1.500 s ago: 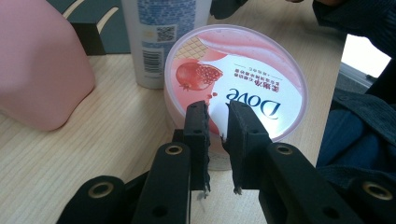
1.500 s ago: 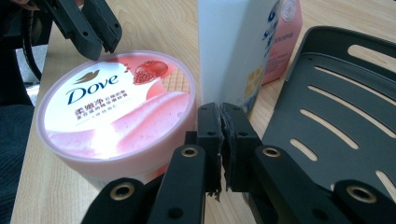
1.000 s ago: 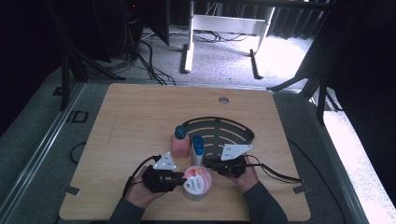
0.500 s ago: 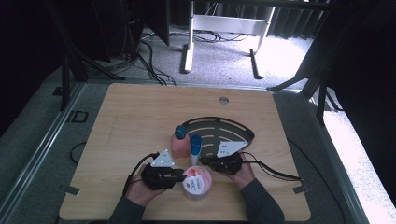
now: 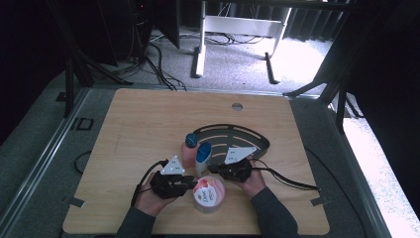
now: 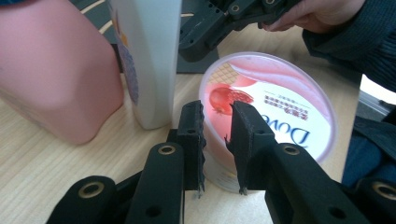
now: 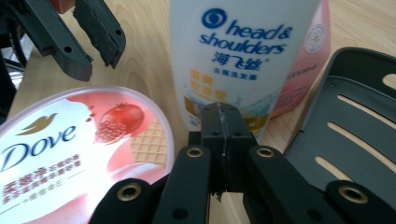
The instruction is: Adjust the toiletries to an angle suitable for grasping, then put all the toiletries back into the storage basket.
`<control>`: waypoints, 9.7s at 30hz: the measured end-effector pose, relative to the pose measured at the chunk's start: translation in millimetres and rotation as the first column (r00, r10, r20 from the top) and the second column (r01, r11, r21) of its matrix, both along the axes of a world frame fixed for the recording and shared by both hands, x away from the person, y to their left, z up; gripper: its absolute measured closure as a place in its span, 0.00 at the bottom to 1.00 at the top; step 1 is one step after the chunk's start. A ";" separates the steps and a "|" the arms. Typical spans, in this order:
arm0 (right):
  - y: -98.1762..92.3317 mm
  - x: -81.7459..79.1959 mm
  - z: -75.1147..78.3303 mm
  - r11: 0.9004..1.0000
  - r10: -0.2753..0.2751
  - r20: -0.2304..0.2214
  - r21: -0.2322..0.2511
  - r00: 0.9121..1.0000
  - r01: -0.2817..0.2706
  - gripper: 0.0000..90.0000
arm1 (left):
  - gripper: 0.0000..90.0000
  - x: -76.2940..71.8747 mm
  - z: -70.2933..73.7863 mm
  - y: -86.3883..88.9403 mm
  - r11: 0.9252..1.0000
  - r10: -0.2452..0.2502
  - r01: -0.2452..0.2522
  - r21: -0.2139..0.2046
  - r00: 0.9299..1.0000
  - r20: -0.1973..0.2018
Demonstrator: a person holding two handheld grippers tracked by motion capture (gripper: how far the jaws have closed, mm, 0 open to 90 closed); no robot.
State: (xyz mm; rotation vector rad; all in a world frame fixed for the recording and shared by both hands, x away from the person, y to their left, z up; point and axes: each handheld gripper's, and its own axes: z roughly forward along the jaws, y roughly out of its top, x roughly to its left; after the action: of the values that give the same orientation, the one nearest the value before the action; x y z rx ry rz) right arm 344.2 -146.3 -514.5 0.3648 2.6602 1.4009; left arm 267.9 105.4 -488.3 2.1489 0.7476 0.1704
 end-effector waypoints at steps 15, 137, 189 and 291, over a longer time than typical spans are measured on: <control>12.6 5.1 -0.5 1.000 0.024 -0.009 -0.005 1.000 -0.024 1.00 | 0.85 15.3 0.6 -15.1 0.998 0.035 -0.037 0.041 0.998 0.044; -78.5 -56.6 -10.8 0.985 -0.171 -0.007 -0.039 0.985 0.171 0.58 | 0.30 -4.5 -25.1 12.9 0.981 -0.188 0.190 -0.031 0.981 0.054; -53.9 -71.5 -17.7 0.999 0.007 -0.043 -0.044 0.999 -0.009 0.31 | 0.16 -11.8 -39.6 -23.3 0.963 -0.264 0.258 0.075 0.961 0.087; -93.3 -53.3 17.3 0.993 -0.081 0.012 -0.081 0.997 0.081 0.18 | 0.14 16.1 -6.8 -93.4 0.973 -0.225 0.211 0.095 0.958 0.175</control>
State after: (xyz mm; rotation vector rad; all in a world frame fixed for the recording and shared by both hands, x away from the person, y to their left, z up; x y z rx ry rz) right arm 290.8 -239.6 -497.2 0.4519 2.6538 1.2635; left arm 284.0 12.1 -495.1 2.2333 0.3988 0.2807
